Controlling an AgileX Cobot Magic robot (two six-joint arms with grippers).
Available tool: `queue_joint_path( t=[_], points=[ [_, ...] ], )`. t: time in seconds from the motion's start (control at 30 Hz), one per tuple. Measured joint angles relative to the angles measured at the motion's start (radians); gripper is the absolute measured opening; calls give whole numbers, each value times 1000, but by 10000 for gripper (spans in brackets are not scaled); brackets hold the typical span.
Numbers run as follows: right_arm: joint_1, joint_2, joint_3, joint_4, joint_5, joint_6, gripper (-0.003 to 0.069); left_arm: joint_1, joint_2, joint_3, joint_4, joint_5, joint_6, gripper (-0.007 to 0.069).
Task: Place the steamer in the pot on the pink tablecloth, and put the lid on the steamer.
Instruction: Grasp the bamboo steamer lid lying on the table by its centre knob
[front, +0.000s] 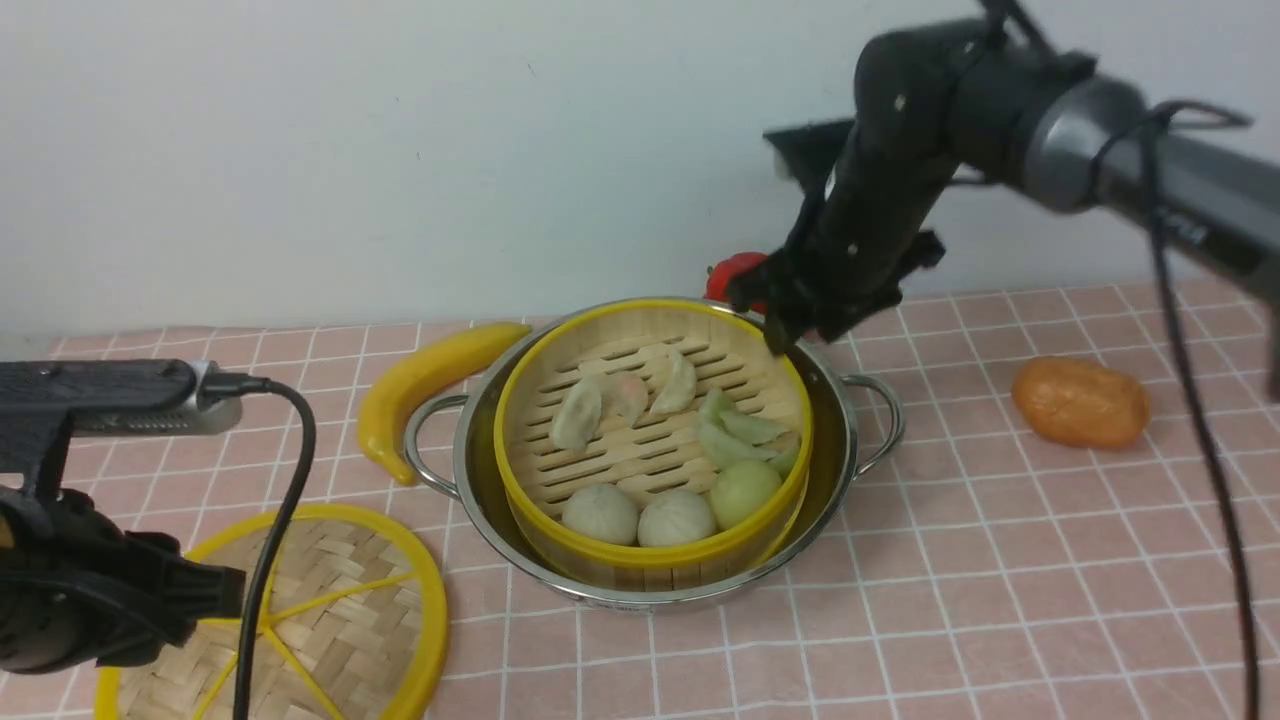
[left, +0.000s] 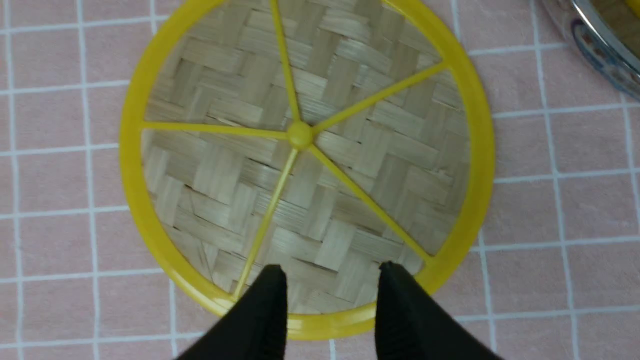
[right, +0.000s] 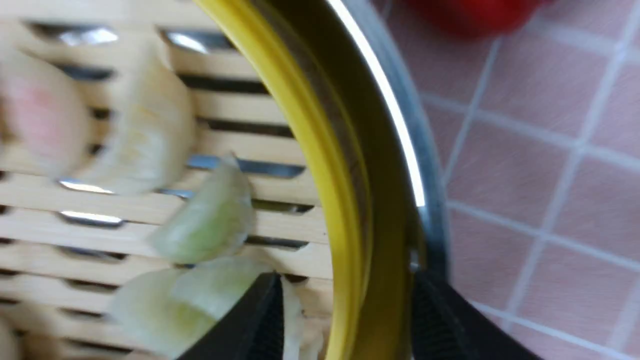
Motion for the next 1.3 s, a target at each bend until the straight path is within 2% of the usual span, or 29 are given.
queue_joint_path(
  t=[0.07, 0.2, 0.37, 0.6, 0.77, 1.1, 1.2, 1.23, 1.27, 1.3],
  points=[
    [0, -102, 0, -27, 0, 0, 365, 0, 37, -1, 52, -15, -49, 243],
    [0, -236, 0, -23, 0, 0, 365, 0, 115, -4, 84, -55, -68, 243],
    [0, -537, 41, 38, -9, -1, 365, 0, 303, -78, 91, -118, -74, 243],
    [0, -986, 227, 117, -11, -55, 365, 0, 494, -204, 101, -64, -75, 243],
    [0, -1288, 392, 135, -8, -69, 365, 0, 571, -215, 103, -52, -75, 243],
    [0, -1610, 629, 137, 0, -30, 365, 0, 660, -216, 103, -53, -75, 243],
    [0, -1634, 658, 135, 3, -23, 365, 0, 667, -217, 103, -53, -75, 223],
    [0, -1637, 669, 134, 4, -23, 365, -1, 667, -221, 105, -53, -75, 174],
    [0, -1637, 670, 134, 4, -23, 365, -1, 667, -221, 105, -53, -75, 167],
    [0, -1637, 677, 131, 4, -22, 365, -1, 667, -223, 115, -50, -75, 116]
  ],
)
